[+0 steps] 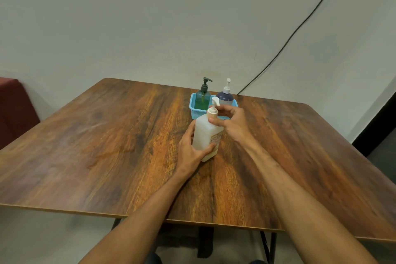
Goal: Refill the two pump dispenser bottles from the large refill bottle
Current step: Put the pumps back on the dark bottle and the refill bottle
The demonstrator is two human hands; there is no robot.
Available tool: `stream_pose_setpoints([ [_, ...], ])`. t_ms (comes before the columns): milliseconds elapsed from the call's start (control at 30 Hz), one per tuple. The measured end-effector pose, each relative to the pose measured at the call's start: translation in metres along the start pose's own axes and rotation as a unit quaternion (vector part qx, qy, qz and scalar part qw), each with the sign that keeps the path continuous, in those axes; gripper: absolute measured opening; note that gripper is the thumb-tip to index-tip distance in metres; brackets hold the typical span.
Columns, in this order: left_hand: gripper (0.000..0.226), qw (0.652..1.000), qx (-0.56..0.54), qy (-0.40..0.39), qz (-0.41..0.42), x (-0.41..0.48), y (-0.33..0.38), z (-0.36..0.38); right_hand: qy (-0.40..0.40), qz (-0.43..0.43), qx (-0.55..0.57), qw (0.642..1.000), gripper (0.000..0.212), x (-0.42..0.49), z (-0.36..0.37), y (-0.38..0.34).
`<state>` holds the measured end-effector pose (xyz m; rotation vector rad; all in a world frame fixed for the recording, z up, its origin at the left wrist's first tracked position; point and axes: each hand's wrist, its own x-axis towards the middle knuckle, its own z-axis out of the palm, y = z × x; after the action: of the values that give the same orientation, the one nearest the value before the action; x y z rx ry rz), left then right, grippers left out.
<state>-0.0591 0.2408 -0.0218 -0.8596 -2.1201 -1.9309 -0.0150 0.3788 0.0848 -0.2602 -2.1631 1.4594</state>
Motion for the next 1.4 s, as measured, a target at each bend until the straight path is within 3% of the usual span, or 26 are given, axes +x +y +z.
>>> stream_pose_setpoints([
  [133, 0.088, 1.0, -0.006, -0.002, -0.001, -0.001, 0.002, 0.0, 0.042, 0.003, 0.006, 0.999, 0.038, 0.002, 0.004, 0.0],
  [500, 0.094, 0.998, -0.046, -0.026, -0.043, -0.002, 0.006, -0.003, 0.033, -0.027, -0.025, 0.999, 0.031, 0.002, 0.012, -0.004],
  [600, 0.094, 0.995, -0.057, -0.057, -0.057, -0.002, 0.005, -0.008, -0.033, -0.006, -0.015, 0.999, 0.059, -0.01, 0.0, 0.001],
  [667, 0.088, 0.991, -0.069, -0.09, -0.066, 0.002, 0.009, -0.015, -0.076, 0.023, 0.06, 0.995, 0.084, -0.018, -0.016, 0.011],
  [767, 0.078, 0.979, -0.085, -0.164, -0.079, 0.01, 0.02, -0.026, -0.129, 0.065, 0.111, 0.983, 0.099, -0.026, -0.029, 0.023],
  [900, 0.081, 0.969, -0.078, -0.207, -0.11, 0.022, 0.022, -0.031, -0.189, 0.087, 0.083, 0.975, 0.091, -0.026, -0.021, 0.045],
  [1133, 0.079, 0.964, -0.039, -0.234, -0.118, 0.075, 0.016, -0.019, -0.161, 0.055, 0.094, 0.981, 0.088, 0.019, -0.028, 0.066],
  [1400, 0.078, 0.962, -0.053, -0.235, -0.131, 0.152, 0.098, 0.015, -0.11, 0.087, 0.099, 0.985, 0.084, 0.074, -0.094, -0.011],
])
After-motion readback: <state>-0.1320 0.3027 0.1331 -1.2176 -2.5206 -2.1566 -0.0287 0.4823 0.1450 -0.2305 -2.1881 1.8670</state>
